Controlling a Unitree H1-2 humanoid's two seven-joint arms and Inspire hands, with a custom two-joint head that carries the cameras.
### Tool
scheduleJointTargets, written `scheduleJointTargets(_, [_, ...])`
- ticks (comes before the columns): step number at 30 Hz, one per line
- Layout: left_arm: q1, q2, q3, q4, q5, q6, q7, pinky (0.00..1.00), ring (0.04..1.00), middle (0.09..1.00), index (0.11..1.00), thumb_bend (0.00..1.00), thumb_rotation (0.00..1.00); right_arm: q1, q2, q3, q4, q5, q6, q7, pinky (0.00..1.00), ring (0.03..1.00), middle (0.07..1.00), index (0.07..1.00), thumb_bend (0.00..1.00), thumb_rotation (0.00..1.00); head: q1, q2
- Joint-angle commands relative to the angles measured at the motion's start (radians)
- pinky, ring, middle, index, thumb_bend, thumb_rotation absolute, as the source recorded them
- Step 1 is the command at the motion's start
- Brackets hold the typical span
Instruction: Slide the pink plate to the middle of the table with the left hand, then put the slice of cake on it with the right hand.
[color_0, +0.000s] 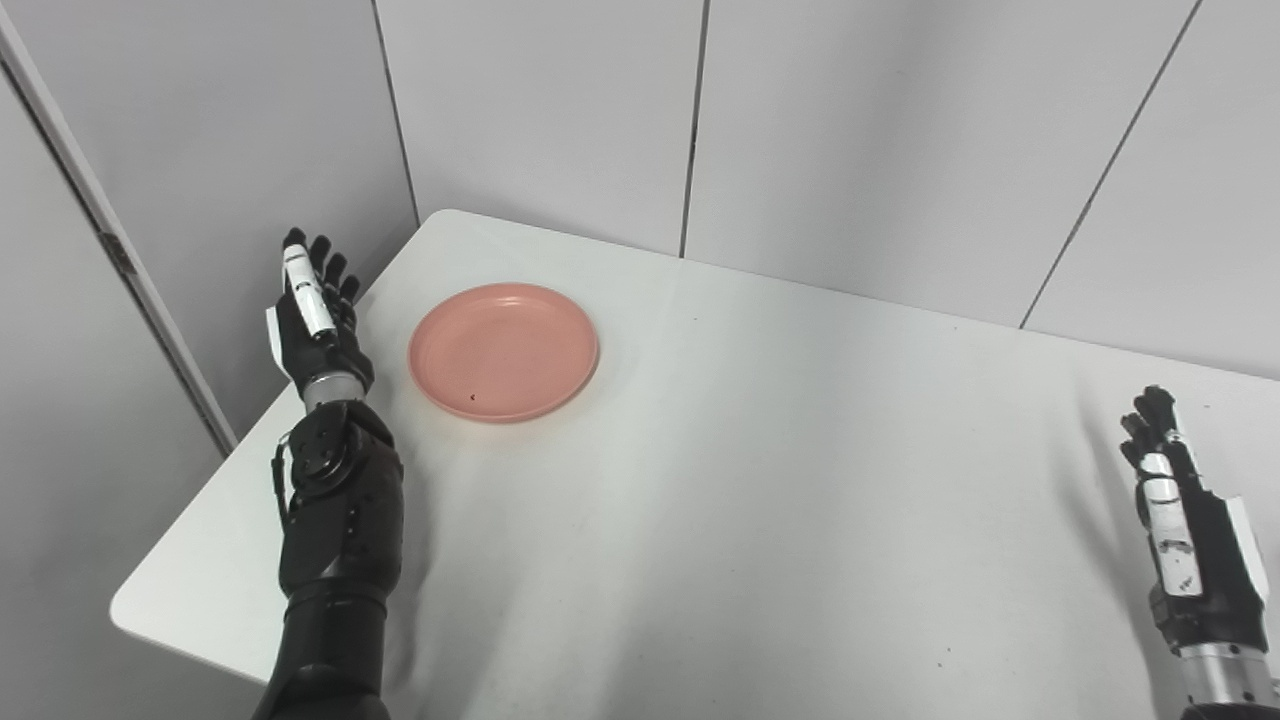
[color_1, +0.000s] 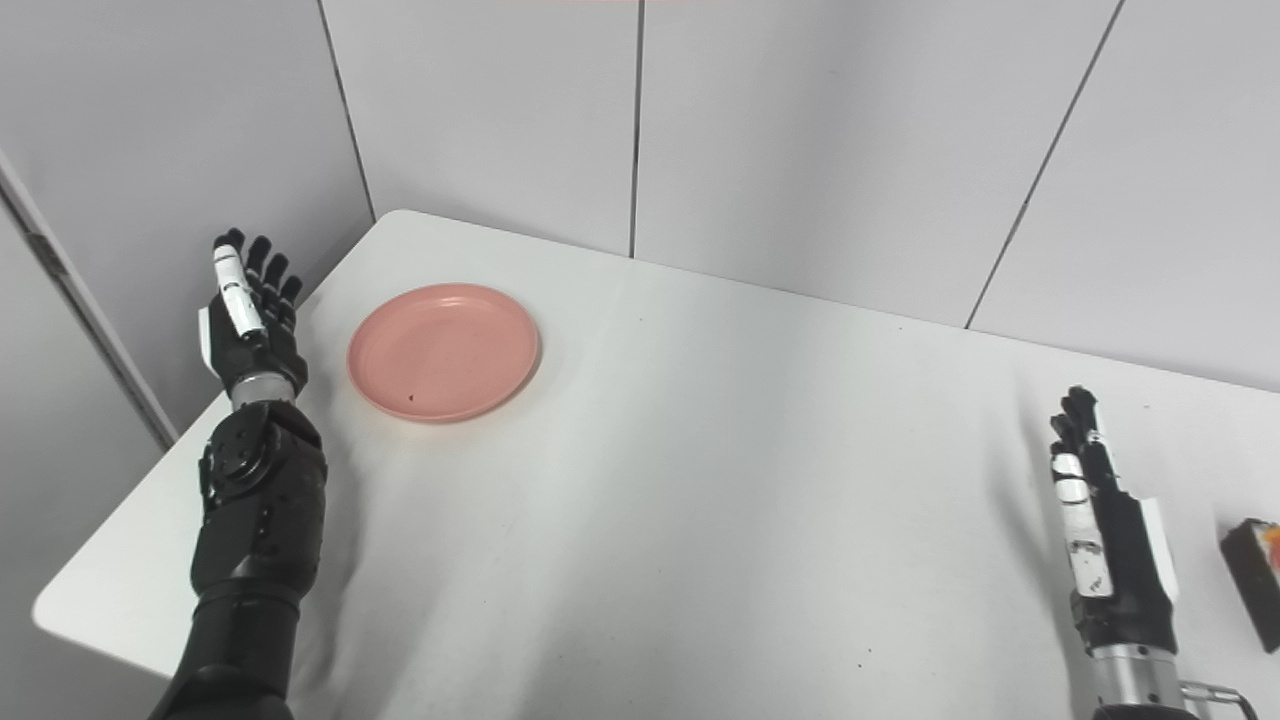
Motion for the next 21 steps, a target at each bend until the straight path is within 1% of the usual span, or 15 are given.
scheduleJointTargets(1, [-0.046, 0.039, -0.005, -0.001, 0.000, -0.035, -0.019, 0.92, 0.936, 0.938, 0.933, 0.40, 1.00, 0.068, 0.023, 0.005, 0.043, 0.002, -0.012, -0.008, 0.99, 0.976, 0.994, 0.985, 0.34, 1.00, -0.001, 0.002])
scheduleJointTargets(5, [-0.048, 0.047, -0.009, 0.033, -0.007, -0.038, -0.031, 0.92, 0.924, 0.930, 0.928, 0.41, 1.00, 0.071, 0.027, 0.005, 0.030, -0.007, -0.004, -0.015, 0.99, 0.972, 0.988, 0.979, 0.33, 1.00, -0.001, 0.003])
scheduleJointTargets(9, [-0.049, 0.042, -0.008, 0.036, -0.016, -0.020, -0.025, 0.91, 0.910, 0.923, 0.920, 0.40, 1.00, 0.071, 0.028, 0.006, 0.026, -0.012, 0.002, -0.019, 0.99, 0.975, 0.991, 0.981, 0.33, 1.00, -0.002, 0.002])
scheduleJointTargets(13, [-0.048, 0.044, -0.018, 0.056, -0.007, -0.020, -0.026, 0.91, 0.905, 0.915, 0.917, 0.39, 1.00, 0.070, 0.027, 0.007, 0.036, -0.016, -0.008, -0.018, 1.00, 0.977, 0.991, 0.982, 0.34, 1.00, -0.002, 0.002])
scheduleJointTargets(16, [-0.048, 0.038, -0.019, 0.061, -0.009, -0.008, -0.017, 0.90, 0.896, 0.904, 0.906, 0.38, 1.00, 0.071, 0.030, 0.007, 0.029, -0.018, -0.003, -0.022, 0.99, 0.975, 0.989, 0.979, 0.33, 1.00, -0.004, 0.003])
scheduleJointTargets(21, [-0.041, 0.032, -0.031, 0.062, -0.021, 0.026, -0.035, 0.91, 0.904, 0.911, 0.913, 0.38, 1.00, 0.076, 0.032, 0.010, 0.016, -0.026, 0.008, -0.027, 0.99, 0.978, 0.989, 0.981, 0.31, 1.00, -0.008, 0.005])
